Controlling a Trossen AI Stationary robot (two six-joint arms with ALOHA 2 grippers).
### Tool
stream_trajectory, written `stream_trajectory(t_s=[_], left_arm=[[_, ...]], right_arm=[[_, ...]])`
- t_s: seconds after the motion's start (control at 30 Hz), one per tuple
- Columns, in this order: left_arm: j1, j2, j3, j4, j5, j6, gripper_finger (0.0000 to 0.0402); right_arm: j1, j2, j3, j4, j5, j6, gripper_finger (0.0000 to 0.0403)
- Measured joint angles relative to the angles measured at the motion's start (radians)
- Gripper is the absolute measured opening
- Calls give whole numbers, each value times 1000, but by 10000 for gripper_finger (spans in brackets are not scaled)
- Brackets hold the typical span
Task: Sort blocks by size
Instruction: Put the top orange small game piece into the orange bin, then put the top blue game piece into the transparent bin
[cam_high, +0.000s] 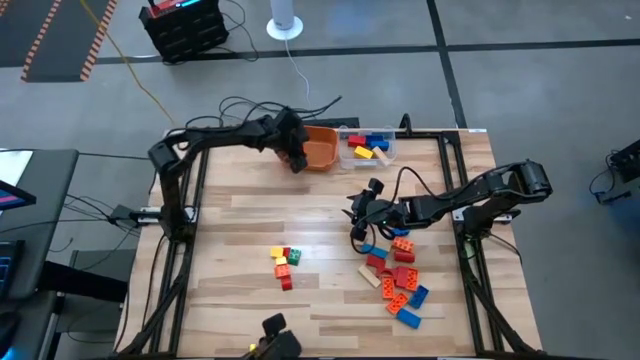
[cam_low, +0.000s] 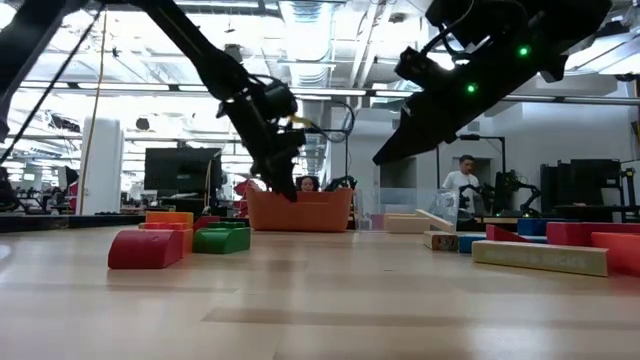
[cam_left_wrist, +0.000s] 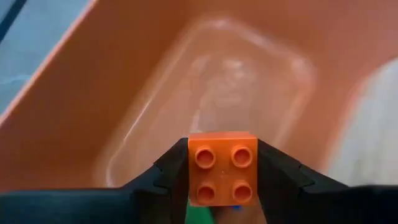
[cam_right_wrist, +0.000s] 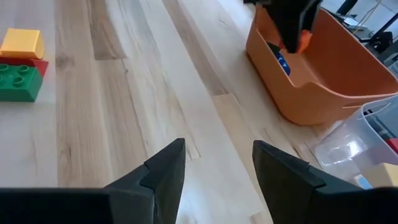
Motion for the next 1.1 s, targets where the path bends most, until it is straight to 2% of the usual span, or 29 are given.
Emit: stream_trajectory(t_s=[0.2, 0.3, 0.5, 0.7, 0.9, 1.1], left_arm=[[0, 26, 66, -97, -9, 36, 259], [-9, -16, 71, -135, -11, 55, 293], [-89, -179, 30, -140, -12, 63, 292], [-236, -344, -122, -21, -16, 13, 275], [-368, -463, -292, 3, -45, -64, 274], [-450, -531, -366, 7, -143, -116, 274]], right_arm=[[1, 0, 0, -14, 0, 0, 217], [1, 0, 0, -17, 0, 0, 217], [-16, 0, 0, -122, -5, 121, 217], [-21, -3, 16, -374, -48, 212, 217], [15, -3, 108, -824, -139, 246, 217], [29, -3, 184, -976, -299, 182, 217]])
